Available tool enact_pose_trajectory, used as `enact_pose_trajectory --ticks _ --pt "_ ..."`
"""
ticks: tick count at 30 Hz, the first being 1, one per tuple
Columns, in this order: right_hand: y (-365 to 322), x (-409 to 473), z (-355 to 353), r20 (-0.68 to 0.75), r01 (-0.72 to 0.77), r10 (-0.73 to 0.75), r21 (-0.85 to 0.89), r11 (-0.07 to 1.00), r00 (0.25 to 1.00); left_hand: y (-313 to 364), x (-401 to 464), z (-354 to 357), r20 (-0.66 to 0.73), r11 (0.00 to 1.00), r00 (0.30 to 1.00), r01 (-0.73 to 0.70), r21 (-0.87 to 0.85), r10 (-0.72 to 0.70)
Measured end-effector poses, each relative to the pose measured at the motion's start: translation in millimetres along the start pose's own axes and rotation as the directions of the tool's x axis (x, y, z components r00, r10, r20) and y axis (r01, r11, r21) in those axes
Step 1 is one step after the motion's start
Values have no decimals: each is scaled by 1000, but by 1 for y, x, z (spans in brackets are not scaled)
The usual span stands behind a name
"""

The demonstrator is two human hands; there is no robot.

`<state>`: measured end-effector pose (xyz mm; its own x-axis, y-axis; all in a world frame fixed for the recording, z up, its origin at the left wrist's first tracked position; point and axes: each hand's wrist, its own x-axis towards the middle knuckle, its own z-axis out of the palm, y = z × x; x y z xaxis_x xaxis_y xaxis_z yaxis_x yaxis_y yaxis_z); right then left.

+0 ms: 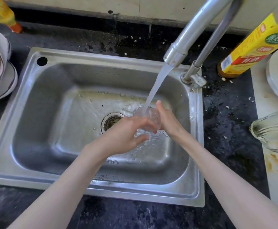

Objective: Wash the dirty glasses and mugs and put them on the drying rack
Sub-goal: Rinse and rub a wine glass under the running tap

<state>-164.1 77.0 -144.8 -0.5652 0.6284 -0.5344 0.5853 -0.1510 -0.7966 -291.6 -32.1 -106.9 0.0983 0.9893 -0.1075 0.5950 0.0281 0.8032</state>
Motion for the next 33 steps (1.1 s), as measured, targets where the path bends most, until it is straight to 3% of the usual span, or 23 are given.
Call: enact_pose_trajectory --ticks 2,4,7,10,11,14,16,18,20,23,24,26,28,29,31,33 --pt "-3 -1 -5 106 -28 27 15 999 994 -2 2 -3 94 981 989 -128 145 115" --pt "-7 -1 -7 196 -35 30 20 999 980 -2 3 -5 109 973 984 -158 167 141" --pt "-7 -5 -11 213 -26 9 76 997 977 1 1 1 -48 995 998 -42 90 47" --pt "2 -11 -8 174 54 -66 73 996 982 2 3 3 -238 973 945 204 -107 -224" --pt "2 -13 -4 146 81 -91 72 994 985 5 4 3 -230 960 936 236 -148 -266" --pt "9 -6 5 95 112 -114 17 994 989 18 4 -1 -51 982 992 105 -159 -115" --pt "4 -3 4 126 60 -73 98 993 989 20 4 -2 11 984 997 83 -158 -83" --pt "-6 -5 1 223 10 -62 226 974 973 17 5 -3 -46 989 989 140 -54 -143" --pt "-6 -10 1 232 45 -104 246 968 967 16 7 -3 -140 981 971 194 -13 -194" --pt "-8 -18 9 155 114 -150 224 968 976 19 12 -2 -285 952 910 270 -146 -302" --pt "-8 -18 11 141 127 -163 233 964 977 19 11 -3 -260 955 922 253 -155 -286" --pt "-6 -14 12 140 86 -126 263 961 982 17 7 -9 -48 979 981 184 -92 -189" --pt "-5 -12 10 200 -34 -10 216 976 980 14 4 -16 136 984 975 176 -1 -174" --pt "-6 -12 10 269 -81 25 198 977 963 13 4 -19 154 978 966 207 6 -206" --pt "-8 -14 10 344 -115 34 218 969 939 14 4 -18 57 961 960 275 -30 -273" --pt "-9 -15 10 287 -52 -25 260 964 958 14 5 -13 -97 927 926 350 -134 -364"
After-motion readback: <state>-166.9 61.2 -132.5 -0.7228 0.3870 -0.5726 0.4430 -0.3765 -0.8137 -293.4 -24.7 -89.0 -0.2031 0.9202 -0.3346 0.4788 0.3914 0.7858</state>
